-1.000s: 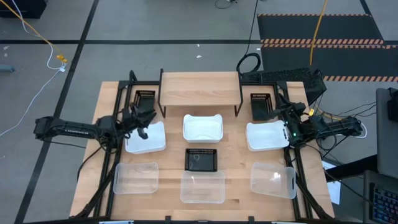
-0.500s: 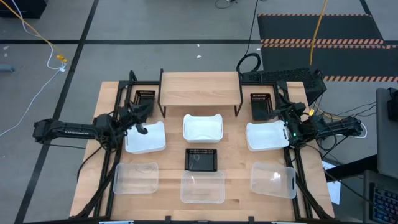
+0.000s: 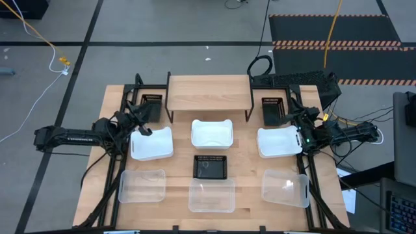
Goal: Stack baskets on shelf by color
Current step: Put the top right black bin on the shelf
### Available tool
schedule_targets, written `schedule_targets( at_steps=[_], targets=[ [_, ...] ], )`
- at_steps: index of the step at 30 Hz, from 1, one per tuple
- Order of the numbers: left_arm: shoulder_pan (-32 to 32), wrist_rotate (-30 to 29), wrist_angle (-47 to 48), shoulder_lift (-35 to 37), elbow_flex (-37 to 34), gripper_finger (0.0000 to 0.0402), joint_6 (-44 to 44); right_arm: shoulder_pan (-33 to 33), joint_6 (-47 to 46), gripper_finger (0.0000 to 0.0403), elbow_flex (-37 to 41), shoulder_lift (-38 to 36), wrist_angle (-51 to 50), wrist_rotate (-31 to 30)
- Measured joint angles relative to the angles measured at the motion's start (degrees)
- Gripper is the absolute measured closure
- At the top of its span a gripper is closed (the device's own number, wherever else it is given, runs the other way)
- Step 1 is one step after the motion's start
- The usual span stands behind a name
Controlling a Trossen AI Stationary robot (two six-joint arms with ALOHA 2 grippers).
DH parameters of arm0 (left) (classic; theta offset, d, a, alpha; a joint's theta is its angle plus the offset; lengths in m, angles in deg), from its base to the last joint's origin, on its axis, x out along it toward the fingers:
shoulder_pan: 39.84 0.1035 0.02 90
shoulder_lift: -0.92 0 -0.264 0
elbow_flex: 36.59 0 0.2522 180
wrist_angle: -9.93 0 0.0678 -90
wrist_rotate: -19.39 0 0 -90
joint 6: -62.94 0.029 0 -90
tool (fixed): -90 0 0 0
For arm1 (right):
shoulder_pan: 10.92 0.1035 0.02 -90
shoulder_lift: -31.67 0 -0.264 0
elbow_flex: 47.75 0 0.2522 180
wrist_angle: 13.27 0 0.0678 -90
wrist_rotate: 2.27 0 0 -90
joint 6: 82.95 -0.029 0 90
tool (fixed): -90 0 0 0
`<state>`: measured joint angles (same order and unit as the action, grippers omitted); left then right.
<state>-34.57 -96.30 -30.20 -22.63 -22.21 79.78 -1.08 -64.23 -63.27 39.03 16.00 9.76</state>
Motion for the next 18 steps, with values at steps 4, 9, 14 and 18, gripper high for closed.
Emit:
schedule_targets(
  at_steps=[4, 9, 14, 18],
  targets=[
    [0.6, 0.0, -0.2, 0.0, 0.0, 0.0309, 0.0, 0.0, 0.0, 0.0358, 0.0, 0.0, 0.0, 0.0],
    [1.8, 0.0, -0.8, 0.0, 0.0, 0.0309, 0.0, 0.0, 0.0, 0.0358, 0.0, 0.0, 0.0, 0.0],
    [2.6, 0.0, -0.7, 0.0, 0.0, 0.0309, -0.9, 0.0, 0.0, 0.0358, 0.0, 0.0, 0.0, 0.0],
    [2.6, 0.0, 0.2, 0.0, 0.0, 0.0309, -0.9, 0.0, 0.0, 0.0358, 0.0, 0.0, 0.0, 0.0]
  ],
)
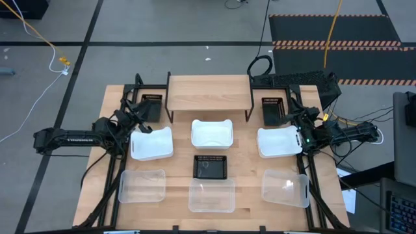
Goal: Stack baskets on shelf by color
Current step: Put the top right black bin on the shelf
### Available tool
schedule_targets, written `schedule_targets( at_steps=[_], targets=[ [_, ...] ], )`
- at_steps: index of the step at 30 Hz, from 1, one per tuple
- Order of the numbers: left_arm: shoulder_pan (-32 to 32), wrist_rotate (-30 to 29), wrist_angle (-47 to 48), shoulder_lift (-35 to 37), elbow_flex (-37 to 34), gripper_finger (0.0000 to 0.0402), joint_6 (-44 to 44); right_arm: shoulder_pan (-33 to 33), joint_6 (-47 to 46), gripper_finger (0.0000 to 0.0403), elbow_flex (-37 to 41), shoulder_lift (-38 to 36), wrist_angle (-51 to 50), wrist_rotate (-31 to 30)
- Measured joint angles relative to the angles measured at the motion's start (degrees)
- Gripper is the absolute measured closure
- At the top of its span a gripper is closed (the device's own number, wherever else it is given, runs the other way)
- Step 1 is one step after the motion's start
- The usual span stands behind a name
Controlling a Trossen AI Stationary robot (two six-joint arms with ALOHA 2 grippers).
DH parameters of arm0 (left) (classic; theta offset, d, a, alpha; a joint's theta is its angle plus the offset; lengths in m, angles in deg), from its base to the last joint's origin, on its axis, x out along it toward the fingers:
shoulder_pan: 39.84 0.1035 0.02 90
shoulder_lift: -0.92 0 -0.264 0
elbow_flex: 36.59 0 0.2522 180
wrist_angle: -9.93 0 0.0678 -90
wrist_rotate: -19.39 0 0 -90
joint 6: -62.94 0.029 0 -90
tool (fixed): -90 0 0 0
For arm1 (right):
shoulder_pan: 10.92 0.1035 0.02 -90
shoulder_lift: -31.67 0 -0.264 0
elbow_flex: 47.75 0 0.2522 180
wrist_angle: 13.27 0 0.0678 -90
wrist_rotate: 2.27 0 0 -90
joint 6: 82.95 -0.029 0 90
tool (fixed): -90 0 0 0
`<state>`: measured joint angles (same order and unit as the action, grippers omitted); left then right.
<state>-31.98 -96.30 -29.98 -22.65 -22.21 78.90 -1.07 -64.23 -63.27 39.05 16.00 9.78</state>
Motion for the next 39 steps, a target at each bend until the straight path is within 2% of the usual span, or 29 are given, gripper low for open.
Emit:
schedule_targets(
  at_steps=[5, 11, 13, 14, 20, 23, 29, 32, 34, 36, 39],
  targets=[
    [0.0, -0.3, 1.3, 0.0, 0.0, 0.0309, 0.0, 0.0, 0.0, 0.0358, 0.0, 0.0, 0.2, 0.4],
    [0.0, -4.2, 6.5, 0.0, 0.0, 0.0309, -0.1, -0.3, -0.4, 0.0358, 0.0, 0.0, 1.4, 8.3],
    [0.0, -4.5, 7.4, -0.1, 0.0, 0.0309, -0.2, -1.7, 0.8, 0.0358, -0.5, 0.0, 3.8, 8.8],
    [0.0, -4.5, 7.6, -0.1, 0.0, 0.0309, -0.2, -2.4, 2.0, 0.0358, -1.2, 0.0, 4.1, 7.3],
    [0.0, -5.7, 6.1, 0.0, 0.0, 0.0309, 0.4, -3.5, 11.3, 0.0358, -9.4, 3.0, 0.5, -11.6],
    [0.0, -5.9, 5.6, 0.0, 0.0, 0.0309, 0.4, -3.5, 15.9, 0.0358, -13.6, 6.8, 0.4, -12.0],
    [0.0, -5.9, 5.6, 0.0, 0.0, 0.0309, -1.6, -3.5, 17.9, 0.0358, -19.5, 18.2, 0.5, -11.1],
    [0.0, -5.9, 3.9, 0.0, 0.0, 0.0309, -1.4, -3.4, 16.3, 0.0358, -18.3, 24.2, -0.6, -7.9],
    [0.0, -5.9, 2.7, 0.0, 0.0, 0.0309, -1.3, -3.1, 11.2, 0.0358, -16.2, 27.2, -3.3, -3.0],
    [0.0, -5.9, 3.1, 0.0, 0.0, 0.0309, -1.0, -2.7, 5.2, 0.0358, -13.2, 29.8, -5.6, 5.5],
    [0.0, -5.9, 5.4, 0.0, 0.0, 0.0309, -1.8, -2.3, 0.0, 0.0358, -8.9, 32.3, -4.2, 22.8]
  ],
)
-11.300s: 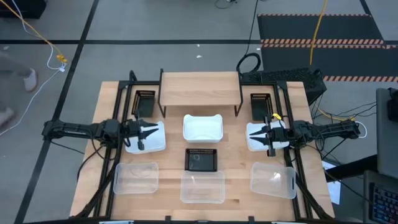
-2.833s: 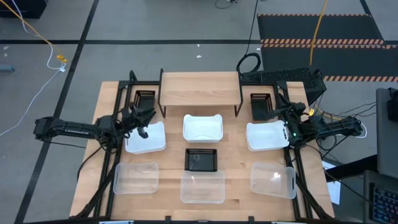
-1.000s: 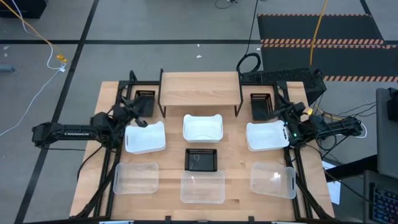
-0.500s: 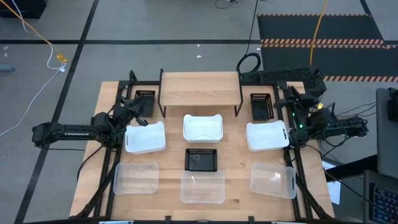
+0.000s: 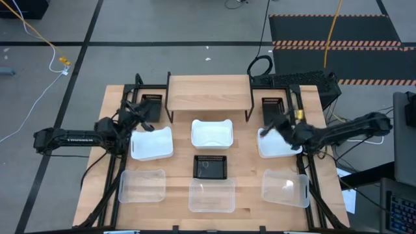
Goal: Stack baskets on shelf by color
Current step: Put the top right black bin on the shelf
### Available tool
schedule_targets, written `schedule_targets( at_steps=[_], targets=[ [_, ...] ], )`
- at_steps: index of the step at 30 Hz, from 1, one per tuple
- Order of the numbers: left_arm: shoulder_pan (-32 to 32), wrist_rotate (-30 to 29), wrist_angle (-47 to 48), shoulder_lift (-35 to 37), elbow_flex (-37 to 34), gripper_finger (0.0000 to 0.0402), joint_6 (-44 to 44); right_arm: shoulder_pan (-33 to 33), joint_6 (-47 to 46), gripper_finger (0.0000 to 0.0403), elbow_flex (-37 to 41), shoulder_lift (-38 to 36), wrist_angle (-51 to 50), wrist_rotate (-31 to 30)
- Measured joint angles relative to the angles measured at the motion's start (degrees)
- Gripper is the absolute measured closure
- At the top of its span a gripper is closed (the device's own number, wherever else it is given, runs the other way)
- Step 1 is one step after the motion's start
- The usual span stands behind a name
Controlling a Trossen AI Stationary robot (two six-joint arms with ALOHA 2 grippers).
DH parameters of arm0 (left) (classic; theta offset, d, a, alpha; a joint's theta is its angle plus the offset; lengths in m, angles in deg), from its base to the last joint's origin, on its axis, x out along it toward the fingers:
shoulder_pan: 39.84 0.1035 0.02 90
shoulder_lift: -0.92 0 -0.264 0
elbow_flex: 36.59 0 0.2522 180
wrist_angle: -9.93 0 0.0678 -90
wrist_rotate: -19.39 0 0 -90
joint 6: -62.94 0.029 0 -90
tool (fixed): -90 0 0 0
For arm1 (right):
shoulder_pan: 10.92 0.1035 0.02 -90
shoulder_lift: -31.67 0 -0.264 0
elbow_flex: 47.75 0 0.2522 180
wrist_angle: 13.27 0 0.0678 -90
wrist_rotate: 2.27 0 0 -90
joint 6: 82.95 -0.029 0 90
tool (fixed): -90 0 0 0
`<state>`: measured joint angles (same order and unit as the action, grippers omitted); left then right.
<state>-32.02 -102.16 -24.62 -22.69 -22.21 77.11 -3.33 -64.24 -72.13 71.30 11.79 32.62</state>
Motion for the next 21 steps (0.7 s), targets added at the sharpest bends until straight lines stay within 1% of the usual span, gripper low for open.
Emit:
schedule_targets(
  at_steps=[1, 2, 3, 4, 5, 6, 7, 8, 9, 10, 11, 13, 16, 18, 19, 21],
  targets=[
    [-0.1, 0.0, 1.2, 0.0, 0.0, 0.0309, -0.4, 0.0, 0.0, 0.0358, 1.1, 0.4, 1.6, 3.9],
    [-0.1, 0.0, 2.1, 0.0, 0.0, 0.0309, -0.7, 0.0, 0.5, 0.0358, 1.9, 0.5, 3.7, 6.5],
    [-0.1, 0.1, 2.8, 0.0, 0.0, 0.0309, -0.8, 0.0, 0.5, 0.0358, 2.8, 0.5, 6.1, 7.2],
    [-0.1, 0.1, 3.4, 0.0, 0.0, 0.0309, -0.8, -0.2, -0.4, 0.0358, 3.6, 0.5, 8.1, 6.3],
    [-0.1, 0.1, 4.2, 0.0, 0.0, 0.0309, -1.2, -0.7, -1.8, 0.0358, 4.0, 0.6, 10.2, 3.3],
    [-0.1, 0.1, 5.0, 0.0, 0.0, 0.0309, -1.5, -1.5, -2.8, 0.0358, 4.0, 0.6, 12.3, -1.5],
    [-0.1, 0.1, 5.4, 0.0, 0.0, 0.0309, -2.0, -2.4, -2.1, 0.0358, 3.9, 0.5, 13.4, -6.4],
    [-0.1, 0.1, 5.6, 0.0, 0.0, 0.0309, -2.5, -3.4, 0.3, 0.0358, 3.9, 0.3, 13.7, -10.1],
    [-0.1, 0.1, 6.0, 0.0, 0.0, 0.0309, -3.0, -4.3, 2.7, 0.0358, 3.9, 0.2, 13.7, -11.9],
    [-0.1, 0.2, 6.7, 0.0, 0.0, 0.0309, -3.7, -5.0, 3.2, 0.0358, 3.8, 0.2, 13.7, -12.4],
    [-0.1, 0.2, 7.6, 0.0, 0.0, 0.0309, -4.4, -5.6, 2.4, 0.0358, 3.6, 0.3, 13.1, -11.7],
    [-0.1, 0.2, 8.8, 0.0, 0.0, 0.0309, -5.7, -6.3, -1.1, 0.0358, 3.0, 0.8, 8.6, -5.2],
    [-0.1, 0.2, 10.1, 0.0, 0.0, 0.0309, -6.4, -8.6, -9.2, 0.0359, -0.8, 2.9, -3.5, 2.2],
    [-0.1, 0.2, 10.0, 0.0, 0.0, 0.0309, -6.9, -10.9, -12.4, 0.0359, -3.5, 4.9, -11.9, 7.8],
    [-0.1, 0.2, 10.0, 0.0, 0.0, 0.0309, -6.9, -12.2, -14.7, 0.0358, -5.0, 6.3, -15.2, 9.1],
    [-0.1, 0.2, 10.0, 0.0, 0.0, 0.0309, -7.2, -14.9, -18.5, 0.0355, -8.8, 8.2, -21.0, 8.8]
  ],
)
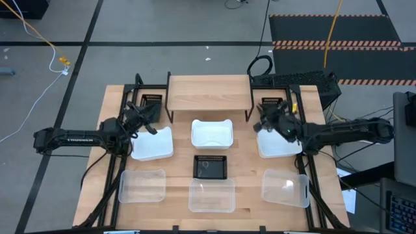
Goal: Stack baskets on shelf by color
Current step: Put the top right black bin on the shelf
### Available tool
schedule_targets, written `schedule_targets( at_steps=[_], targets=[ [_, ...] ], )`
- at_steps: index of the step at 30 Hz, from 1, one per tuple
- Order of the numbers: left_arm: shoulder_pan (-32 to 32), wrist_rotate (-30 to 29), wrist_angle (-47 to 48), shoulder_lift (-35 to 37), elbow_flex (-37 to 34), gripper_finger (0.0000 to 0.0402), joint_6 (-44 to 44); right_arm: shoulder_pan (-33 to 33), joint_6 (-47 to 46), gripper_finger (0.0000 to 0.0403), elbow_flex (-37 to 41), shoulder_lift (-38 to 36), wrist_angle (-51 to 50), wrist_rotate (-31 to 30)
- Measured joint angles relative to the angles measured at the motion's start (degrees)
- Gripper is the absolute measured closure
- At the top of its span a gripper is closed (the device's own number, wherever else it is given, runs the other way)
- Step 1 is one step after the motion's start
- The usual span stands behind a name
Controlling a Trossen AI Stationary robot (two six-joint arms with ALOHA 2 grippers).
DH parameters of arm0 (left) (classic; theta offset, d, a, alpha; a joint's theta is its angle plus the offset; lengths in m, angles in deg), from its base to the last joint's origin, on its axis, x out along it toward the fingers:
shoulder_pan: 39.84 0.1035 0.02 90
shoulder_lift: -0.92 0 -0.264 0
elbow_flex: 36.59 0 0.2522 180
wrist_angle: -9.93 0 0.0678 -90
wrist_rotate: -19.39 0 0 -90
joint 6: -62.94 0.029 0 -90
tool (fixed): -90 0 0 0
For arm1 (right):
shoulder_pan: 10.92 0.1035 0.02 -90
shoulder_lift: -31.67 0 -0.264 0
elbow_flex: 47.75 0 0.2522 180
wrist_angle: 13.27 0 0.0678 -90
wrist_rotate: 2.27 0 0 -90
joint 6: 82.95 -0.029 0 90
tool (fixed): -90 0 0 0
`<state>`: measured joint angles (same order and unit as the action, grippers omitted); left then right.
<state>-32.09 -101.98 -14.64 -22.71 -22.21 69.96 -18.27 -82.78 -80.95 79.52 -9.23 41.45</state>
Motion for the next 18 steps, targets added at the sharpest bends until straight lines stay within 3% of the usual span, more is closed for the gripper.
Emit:
schedule_targets(
  at_steps=[8, 12, 18],
  targets=[
    [0.0, 0.0, -1.7, 0.0, 0.0, 0.0309, -0.8, -13.7, -6.8, 0.0325, -19.1, 1.1, -29.2, 0.0],
    [0.0, 0.0, -1.8, 0.0, 0.0, 0.0309, -0.8, -19.7, -4.6, 0.0301, -22.8, 1.1, -36.8, 0.3],
    [0.0, 0.0, -1.4, 0.0, 0.0, 0.0309, -1.6, -29.1, -14.9, 0.0251, -22.8, 2.6, -52.2, 14.4]
  ],
)
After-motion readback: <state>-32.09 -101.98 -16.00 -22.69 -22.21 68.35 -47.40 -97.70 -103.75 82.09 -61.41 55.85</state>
